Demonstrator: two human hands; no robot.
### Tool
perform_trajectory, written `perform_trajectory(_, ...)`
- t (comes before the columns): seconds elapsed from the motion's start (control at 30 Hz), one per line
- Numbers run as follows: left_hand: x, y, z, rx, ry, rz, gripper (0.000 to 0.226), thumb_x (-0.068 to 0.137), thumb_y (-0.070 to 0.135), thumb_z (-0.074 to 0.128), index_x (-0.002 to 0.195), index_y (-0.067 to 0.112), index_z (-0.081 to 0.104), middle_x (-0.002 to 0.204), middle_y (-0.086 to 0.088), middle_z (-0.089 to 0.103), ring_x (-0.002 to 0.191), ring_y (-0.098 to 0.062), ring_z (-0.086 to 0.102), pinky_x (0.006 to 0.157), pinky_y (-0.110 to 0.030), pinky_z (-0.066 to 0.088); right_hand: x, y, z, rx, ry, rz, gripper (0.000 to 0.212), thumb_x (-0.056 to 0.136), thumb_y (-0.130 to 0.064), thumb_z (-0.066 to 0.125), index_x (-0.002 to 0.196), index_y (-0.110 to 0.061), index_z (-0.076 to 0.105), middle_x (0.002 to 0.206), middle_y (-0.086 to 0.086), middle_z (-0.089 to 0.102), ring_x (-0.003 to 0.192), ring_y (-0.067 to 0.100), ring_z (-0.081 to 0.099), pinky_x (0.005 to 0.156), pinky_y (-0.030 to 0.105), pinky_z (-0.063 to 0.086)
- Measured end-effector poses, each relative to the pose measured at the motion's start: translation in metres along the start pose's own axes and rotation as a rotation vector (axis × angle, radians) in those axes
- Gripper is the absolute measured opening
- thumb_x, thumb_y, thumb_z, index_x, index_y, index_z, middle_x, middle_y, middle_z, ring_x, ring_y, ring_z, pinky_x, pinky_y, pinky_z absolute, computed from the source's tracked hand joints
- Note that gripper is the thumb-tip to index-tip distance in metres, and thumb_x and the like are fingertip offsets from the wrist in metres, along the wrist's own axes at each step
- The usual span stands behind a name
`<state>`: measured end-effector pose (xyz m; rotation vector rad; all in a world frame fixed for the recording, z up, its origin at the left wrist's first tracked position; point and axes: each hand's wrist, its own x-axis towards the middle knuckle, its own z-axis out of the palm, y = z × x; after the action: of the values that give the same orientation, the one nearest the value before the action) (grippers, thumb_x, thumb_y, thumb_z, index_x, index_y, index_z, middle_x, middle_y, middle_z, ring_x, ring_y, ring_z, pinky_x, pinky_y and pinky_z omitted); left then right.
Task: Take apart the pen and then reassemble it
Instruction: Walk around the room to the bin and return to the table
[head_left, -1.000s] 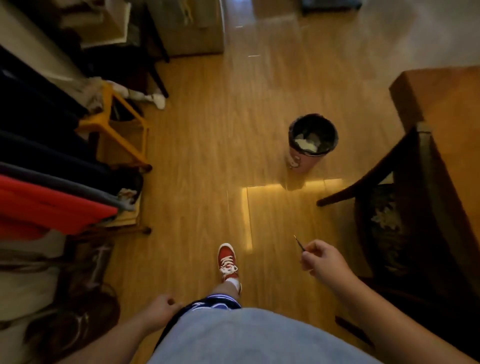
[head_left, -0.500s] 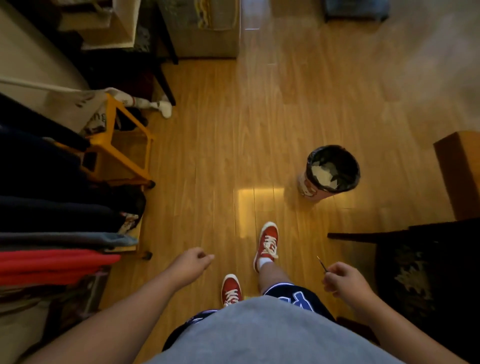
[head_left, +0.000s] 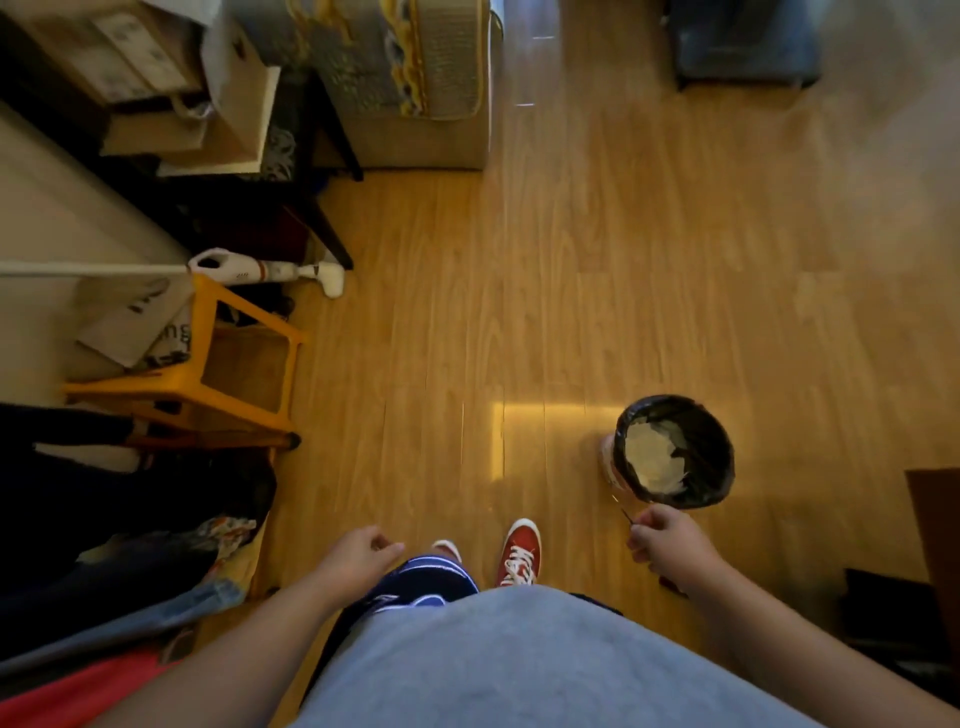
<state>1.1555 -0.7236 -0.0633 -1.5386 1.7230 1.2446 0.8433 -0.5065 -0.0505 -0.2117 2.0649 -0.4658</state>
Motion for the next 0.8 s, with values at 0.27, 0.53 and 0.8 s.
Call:
perform_trajectory(0.27, 0.07, 0.041, -0.071, -0.005, -0.047, -0.108, 0.025, 0.094, 0.038, 0.057, 0.106, 0.017, 0.062, 0.1, -0.003, 0.067, 0.091, -0.017, 0.064, 0.089, -0.041, 0.055, 0.085, -0.144, -0.035, 0.104, -0.005, -0.117, 0.006, 0.092, -0.012, 0.058, 0.095, -0.013, 0.063, 0.09, 0.01, 0.068, 0.083, 0.023, 0.068, 0.075, 0.04, 0.059)
perform_trajectory(0.53, 0.178, 0.156, -0.179, 0.124, -0.019, -0.022, 0.026, 0.092, 0.043, 0.057, 0.102, 0.02, 0.061, 0.098, -0.001, 0.068, 0.088, -0.014, 0.065, 0.082, -0.036, 0.057, 0.15, -0.206, -0.086, 0.127, 0.093, 0.033, 0.006, 0.091, -0.014, 0.06, 0.09, -0.016, 0.065, 0.084, 0.006, 0.072, 0.078, 0.022, 0.071, 0.064, 0.034, 0.058)
perform_trajectory(0.8, 0.251, 0.361, -0.229, 0.203, -0.044, 0.192, 0.019, 0.092, 0.04, 0.059, 0.09, 0.021, 0.061, 0.088, -0.002, 0.068, 0.08, -0.017, 0.066, 0.064, -0.032, 0.054, 0.188, -0.174, -0.149, 0.283, 0.206, 0.273, 0.014, 0.09, -0.015, 0.06, 0.102, -0.016, 0.067, 0.103, 0.007, 0.067, 0.094, 0.025, 0.066, 0.072, 0.035, 0.055)
